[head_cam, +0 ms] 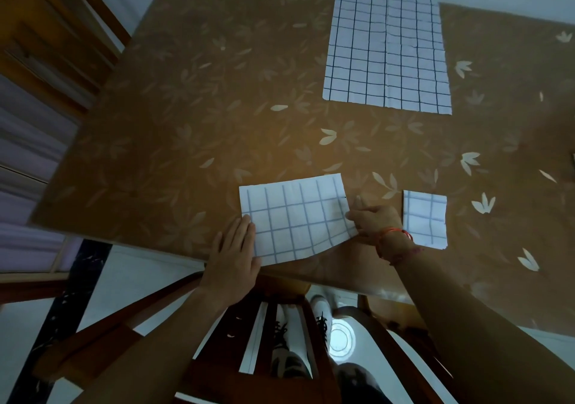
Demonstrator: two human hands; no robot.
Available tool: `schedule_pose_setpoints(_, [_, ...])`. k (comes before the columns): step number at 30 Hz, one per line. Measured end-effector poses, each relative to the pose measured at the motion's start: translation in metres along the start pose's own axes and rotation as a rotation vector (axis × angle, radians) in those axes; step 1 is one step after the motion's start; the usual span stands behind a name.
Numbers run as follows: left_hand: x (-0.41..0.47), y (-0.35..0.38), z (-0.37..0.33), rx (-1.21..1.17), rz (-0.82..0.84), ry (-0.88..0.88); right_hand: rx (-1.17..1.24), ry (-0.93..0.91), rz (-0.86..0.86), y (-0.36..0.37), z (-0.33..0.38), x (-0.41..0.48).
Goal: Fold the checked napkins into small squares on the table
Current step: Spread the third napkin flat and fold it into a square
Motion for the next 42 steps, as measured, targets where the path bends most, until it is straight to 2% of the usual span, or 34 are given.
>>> schedule_pose_setpoints(3, [0.0,0.002,0.001,-0.008,0.0,0.009,-0.069,-0.007,0.044,-0.002,0.001,0.002])
schedule_pose_setpoints(9, [-0.001,0.002,0.003,-0.039,-0.014,0.004,-0.033,-0.082,0.067,0.007,0.016,-0.002])
schedule_pose_setpoints(16, [0.0,0.002,0.004,-0.092,-0.009,0.0,-0.088,-0.051,0.065,0.013,0.024,0.005])
schedule_pose_setpoints(21, [-0.001,0.001,0.005,-0.096,-0.009,-0.001,-0.095,0.026,0.15,0.015,0.016,0.0])
schedule_pose_setpoints(25, [-0.001,0.0,0.005,-0.1,-0.014,-0.001,-0.071,-0.082,0.12,0.017,0.021,0.008])
schedule_pose_setpoints(29, [-0.001,-0.001,0.004,-0.129,-0.014,0.0,-0.092,-0.05,0.101,0.016,0.025,0.011])
schedule_pose_setpoints(32, [0.003,-0.006,0.0,-0.157,-0.039,0.016,-0.1,-0.099,0.035,0.008,0.029,0.006])
schedule_pose_setpoints(38, [0.023,-0.031,-0.032,-0.156,-0.153,0.115,0.167,-0.098,-0.102,-0.014,0.018,-0.012])
schedule_pose_setpoints(42, [0.027,-0.035,-0.07,-0.238,-0.183,0.183,0.419,0.051,-0.071,-0.002,-0.004,-0.025])
Point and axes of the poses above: each hand's wrist, its own x-axis towards the middle knuckle, its own y-axis out of the palm, z = x × y, the point moved 6 cm from there along x, towards the middle knuckle
